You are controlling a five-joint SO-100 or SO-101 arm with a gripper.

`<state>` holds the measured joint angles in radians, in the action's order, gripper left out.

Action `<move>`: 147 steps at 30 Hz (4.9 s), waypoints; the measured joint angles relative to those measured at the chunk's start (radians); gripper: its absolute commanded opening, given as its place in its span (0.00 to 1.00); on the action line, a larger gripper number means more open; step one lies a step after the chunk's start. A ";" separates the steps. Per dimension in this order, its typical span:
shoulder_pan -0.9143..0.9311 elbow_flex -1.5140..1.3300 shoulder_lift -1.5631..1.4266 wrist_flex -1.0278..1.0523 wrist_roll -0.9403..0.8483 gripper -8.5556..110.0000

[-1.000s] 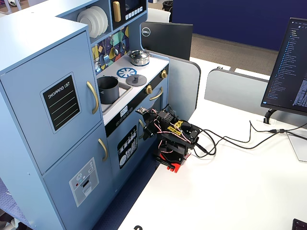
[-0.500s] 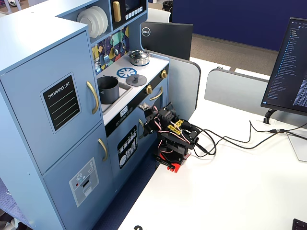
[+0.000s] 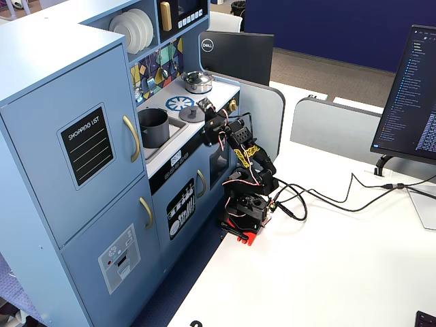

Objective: Pick up the lid from the counter and put it on the gray recipient

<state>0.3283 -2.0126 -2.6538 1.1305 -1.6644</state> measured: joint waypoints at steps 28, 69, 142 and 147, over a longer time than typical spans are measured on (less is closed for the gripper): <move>0.310 -0.374 0.176 -1.144 0.107 0.34; 0.288 -0.143 0.769 -1.422 0.100 0.22; -0.291 0.189 0.583 -0.870 0.086 0.07; -0.291 0.181 0.568 -0.873 0.084 0.07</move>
<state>0.0368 -1.8316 -2.0862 0.2577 -1.5800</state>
